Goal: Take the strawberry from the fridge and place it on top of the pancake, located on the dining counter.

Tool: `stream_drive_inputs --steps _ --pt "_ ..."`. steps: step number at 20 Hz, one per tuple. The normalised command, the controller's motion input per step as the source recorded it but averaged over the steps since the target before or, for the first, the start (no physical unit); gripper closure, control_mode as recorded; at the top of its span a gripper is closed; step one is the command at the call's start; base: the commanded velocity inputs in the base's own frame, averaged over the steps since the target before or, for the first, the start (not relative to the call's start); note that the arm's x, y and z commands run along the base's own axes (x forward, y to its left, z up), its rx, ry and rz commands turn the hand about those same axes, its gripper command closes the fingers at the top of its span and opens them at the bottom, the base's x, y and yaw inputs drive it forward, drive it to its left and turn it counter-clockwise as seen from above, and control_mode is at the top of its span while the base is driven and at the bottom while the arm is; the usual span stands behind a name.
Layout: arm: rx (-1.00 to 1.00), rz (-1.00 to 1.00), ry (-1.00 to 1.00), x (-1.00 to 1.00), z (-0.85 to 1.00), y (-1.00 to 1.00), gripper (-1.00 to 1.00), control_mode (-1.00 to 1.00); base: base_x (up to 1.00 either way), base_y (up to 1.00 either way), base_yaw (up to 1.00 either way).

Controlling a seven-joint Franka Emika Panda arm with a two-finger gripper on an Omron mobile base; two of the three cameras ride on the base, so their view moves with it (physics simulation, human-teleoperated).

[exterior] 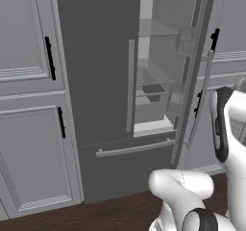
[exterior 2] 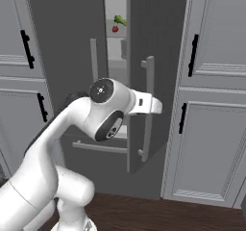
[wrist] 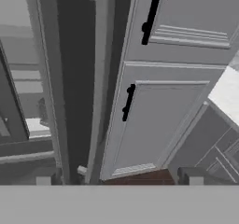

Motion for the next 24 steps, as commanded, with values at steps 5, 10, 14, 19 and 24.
stream_drive_inputs --steps 5,10,14,19,24 --pt "-0.66 0.08 0.26 0.14 0.10 1.00 -1.00 -1.00 0.00 0.00 0.00" --pt "-0.60 0.22 0.09 0.51 0.00 0.77 -1.00 -1.00 0.00 0.00 0.00" --pt "-0.58 0.15 0.26 0.10 0.04 0.67 -1.00 -1.00 0.00 0.00 0.00" --pt "-0.24 0.01 0.42 0.23 0.00 0.35 -1.00 -1.00 0.00 0.00 0.00" --pt "-0.17 0.00 0.66 0.56 0.02 0.00 -1.00 -1.00 0.00 0.00 0.00"
